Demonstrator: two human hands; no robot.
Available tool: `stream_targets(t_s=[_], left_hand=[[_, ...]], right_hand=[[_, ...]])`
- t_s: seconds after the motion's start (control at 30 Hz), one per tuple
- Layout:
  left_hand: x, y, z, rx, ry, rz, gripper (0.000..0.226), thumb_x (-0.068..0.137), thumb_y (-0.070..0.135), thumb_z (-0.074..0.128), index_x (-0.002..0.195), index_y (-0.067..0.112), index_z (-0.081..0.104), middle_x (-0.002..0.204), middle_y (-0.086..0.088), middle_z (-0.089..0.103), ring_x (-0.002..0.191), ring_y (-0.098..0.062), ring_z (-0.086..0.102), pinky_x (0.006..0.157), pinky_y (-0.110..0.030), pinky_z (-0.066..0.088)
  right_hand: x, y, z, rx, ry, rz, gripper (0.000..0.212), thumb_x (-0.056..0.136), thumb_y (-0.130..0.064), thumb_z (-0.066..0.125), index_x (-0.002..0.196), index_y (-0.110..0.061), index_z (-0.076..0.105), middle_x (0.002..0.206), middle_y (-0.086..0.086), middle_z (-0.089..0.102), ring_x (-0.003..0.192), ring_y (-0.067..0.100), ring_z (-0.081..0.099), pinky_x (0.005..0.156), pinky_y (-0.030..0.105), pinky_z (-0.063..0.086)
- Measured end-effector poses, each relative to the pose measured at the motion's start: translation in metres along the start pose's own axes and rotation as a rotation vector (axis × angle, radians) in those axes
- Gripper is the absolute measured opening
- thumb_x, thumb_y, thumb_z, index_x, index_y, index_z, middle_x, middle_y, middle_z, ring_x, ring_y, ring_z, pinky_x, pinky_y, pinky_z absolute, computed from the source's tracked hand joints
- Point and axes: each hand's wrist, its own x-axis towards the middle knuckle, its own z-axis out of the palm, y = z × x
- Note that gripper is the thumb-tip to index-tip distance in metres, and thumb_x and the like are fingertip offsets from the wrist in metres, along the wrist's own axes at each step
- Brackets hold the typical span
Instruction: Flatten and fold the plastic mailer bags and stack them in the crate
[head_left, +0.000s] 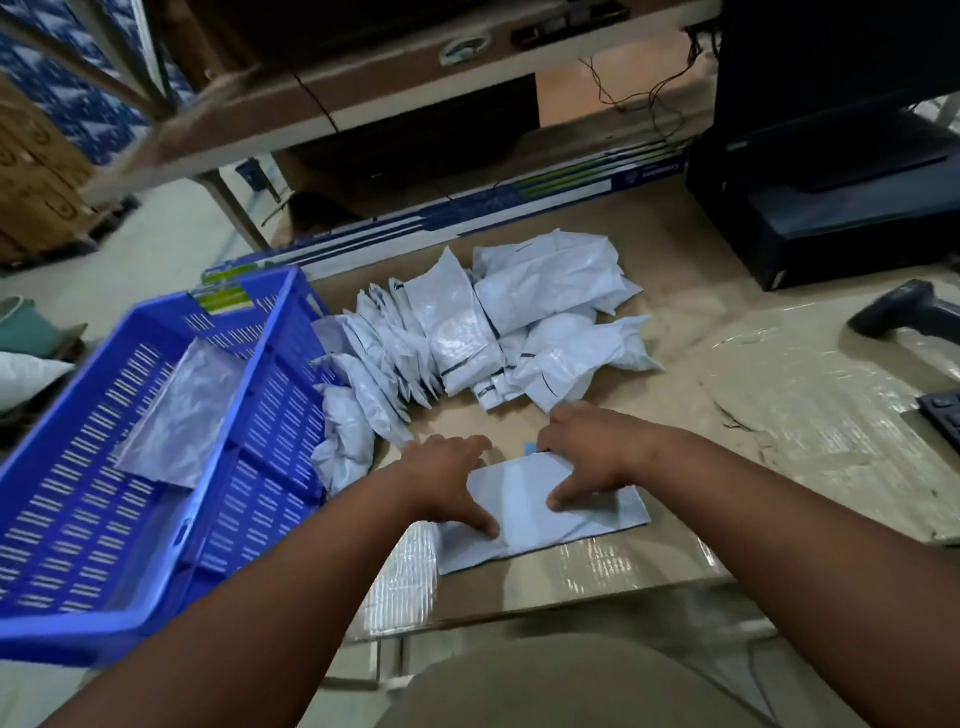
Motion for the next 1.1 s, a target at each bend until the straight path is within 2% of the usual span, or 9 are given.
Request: stream_targets(t_s=[0.07,0.13,0.27,0.47,0.57,0.67,0.8,0.93,1.1], left_hand=[[-0.001,0.000,-0.004,-0.043,0.008,0.017,0.081,0.062,0.074,0.087,0.124,0.029,0.062,0.118,0.006,0.064,0.107,-0.019,0.058,0.091,-0.040,0.051],[-0.007,-0.002,-0.008,-0.099,0.016,0.033,0.057,0.070,0.067,0.087,0.097,0.021,0.067,0.097,0.001,0.064,0.089,-0.019,0.059,0.076,-0.038,0.049],[-0.036,-0.010,-0.031,-0.133,0.023,0.018,0.038,0.084,0.053,0.083,0.087,0.018,0.069,0.086,-0.002,0.066,0.074,-0.016,0.056,0.063,-0.033,0.042],[-0.094,-0.045,-0.095,-0.063,0.181,-0.071,0.040,0.086,0.041,0.083,0.069,0.015,0.057,0.071,-0.001,0.058,0.072,-0.019,0.055,0.057,-0.033,0.035],[-0.124,-0.072,-0.130,-0.012,0.289,-0.140,0.033,0.087,0.043,0.081,0.078,0.015,0.065,0.075,-0.001,0.061,0.075,-0.020,0.057,0.062,-0.034,0.034],[-0.149,-0.108,-0.154,-0.055,0.376,-0.200,0.027,0.087,0.044,0.081,0.084,0.019,0.071,0.080,0.002,0.065,0.079,-0.018,0.058,0.064,-0.032,0.037],[-0.174,-0.165,-0.167,-0.108,0.429,-0.299,0.033,0.087,0.045,0.080,0.080,0.015,0.068,0.078,0.001,0.062,0.082,-0.020,0.060,0.065,-0.036,0.042],[-0.190,-0.226,-0.166,-0.146,0.471,-0.367,0.034,0.085,0.044,0.079,0.081,0.012,0.070,0.084,-0.004,0.068,0.082,-0.024,0.063,0.066,-0.039,0.046],[-0.191,-0.295,-0.144,-0.090,0.443,-0.435,0.033,0.088,0.040,0.077,0.075,0.016,0.059,0.069,0.001,0.049,0.075,-0.024,0.052,0.057,-0.035,0.032]], right_hand=[[0.003,0.003,-0.004,0.036,-0.020,0.001,0.066,0.071,-0.069,0.081,0.120,-0.030,0.060,0.116,-0.003,0.055,0.110,0.020,0.054,0.093,0.040,0.052],[0.004,0.003,-0.006,0.073,-0.020,-0.004,0.045,0.076,-0.058,0.082,0.102,-0.030,0.059,0.106,-0.005,0.059,0.099,0.020,0.058,0.088,0.040,0.053],[0.004,-0.010,-0.040,0.059,-0.008,-0.089,0.023,0.089,-0.042,0.077,0.093,-0.026,0.061,0.095,-0.007,0.060,0.092,0.019,0.058,0.072,0.035,0.045],[0.025,-0.070,-0.144,-0.032,0.091,-0.191,0.015,0.092,-0.036,0.076,0.097,-0.032,0.062,0.096,-0.012,0.059,0.092,0.017,0.058,0.077,0.034,0.049],[0.048,-0.110,-0.202,-0.146,0.151,-0.208,0.013,0.094,-0.035,0.074,0.102,-0.035,0.064,0.107,-0.008,0.064,0.097,0.019,0.060,0.087,0.041,0.055],[0.073,-0.157,-0.252,-0.290,0.195,-0.261,0.013,0.095,-0.029,0.072,0.107,-0.031,0.069,0.110,-0.005,0.067,0.100,0.021,0.063,0.089,0.042,0.055],[0.116,-0.222,-0.301,-0.391,0.217,-0.320,0.017,0.096,-0.024,0.071,0.111,-0.031,0.072,0.099,-0.005,0.066,0.089,0.002,0.068,0.072,0.024,0.055],[0.177,-0.287,-0.321,-0.479,0.254,-0.359,0.017,0.090,-0.030,0.072,0.106,-0.037,0.072,0.105,-0.003,0.068,0.095,0.023,0.067,0.086,0.042,0.058],[0.272,-0.355,-0.311,-0.671,0.273,-0.411,0.022,0.081,-0.034,0.072,0.103,-0.036,0.074,0.092,-0.006,0.060,0.094,0.028,0.067,0.084,0.044,0.059]])
